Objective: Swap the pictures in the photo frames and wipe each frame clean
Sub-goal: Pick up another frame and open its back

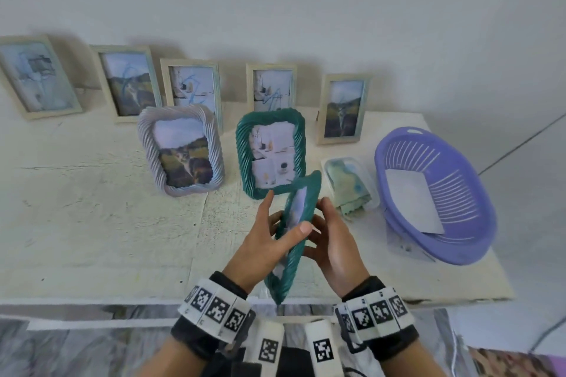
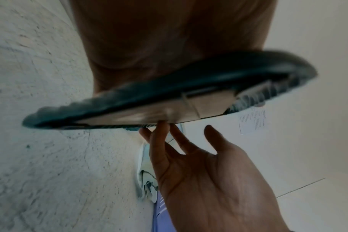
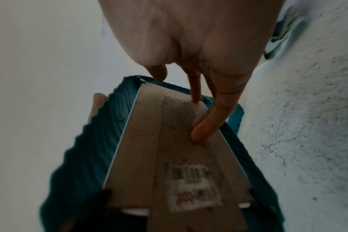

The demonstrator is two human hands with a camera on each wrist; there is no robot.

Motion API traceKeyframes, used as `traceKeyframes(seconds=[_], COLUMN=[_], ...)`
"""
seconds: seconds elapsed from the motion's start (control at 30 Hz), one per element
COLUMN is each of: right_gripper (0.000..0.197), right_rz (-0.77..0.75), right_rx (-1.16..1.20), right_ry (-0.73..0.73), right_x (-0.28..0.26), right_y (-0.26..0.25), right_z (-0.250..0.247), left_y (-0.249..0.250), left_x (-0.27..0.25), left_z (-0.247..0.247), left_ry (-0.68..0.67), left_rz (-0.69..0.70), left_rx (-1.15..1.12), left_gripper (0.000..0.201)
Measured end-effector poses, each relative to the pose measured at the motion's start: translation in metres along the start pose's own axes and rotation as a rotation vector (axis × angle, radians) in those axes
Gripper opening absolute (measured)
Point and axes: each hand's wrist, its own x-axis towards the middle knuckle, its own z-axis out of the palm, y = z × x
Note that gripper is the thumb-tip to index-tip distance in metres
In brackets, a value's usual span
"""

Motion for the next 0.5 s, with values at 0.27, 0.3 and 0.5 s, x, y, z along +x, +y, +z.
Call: traceKeyframes(seconds=[0.27, 0.3, 0.5], right_gripper=[0.035, 0.032, 0.023], right_rz=[0.100, 0.096, 0.047], right_rx=[-0.018, -0.048, -0.078], right_ry=[0.027, 0.038, 0.109], right_x=[0.010, 0.010, 0.011], right_y=[0.001, 0.003, 0.004], right_z=[-0.015, -0.018, -0.033], left_y=[-0.013, -0.015, -0.026], left_x=[-0.001, 0.000, 0.004], left_z=[-0.004, -0.006, -0.019], left_ry=[-0.011, -0.023, 0.104], left_rz=[-0.004, -0.010, 0.014], left_rx=[-0.274, -0.313, -0.375], left_gripper=[0.087, 0.088, 0.061])
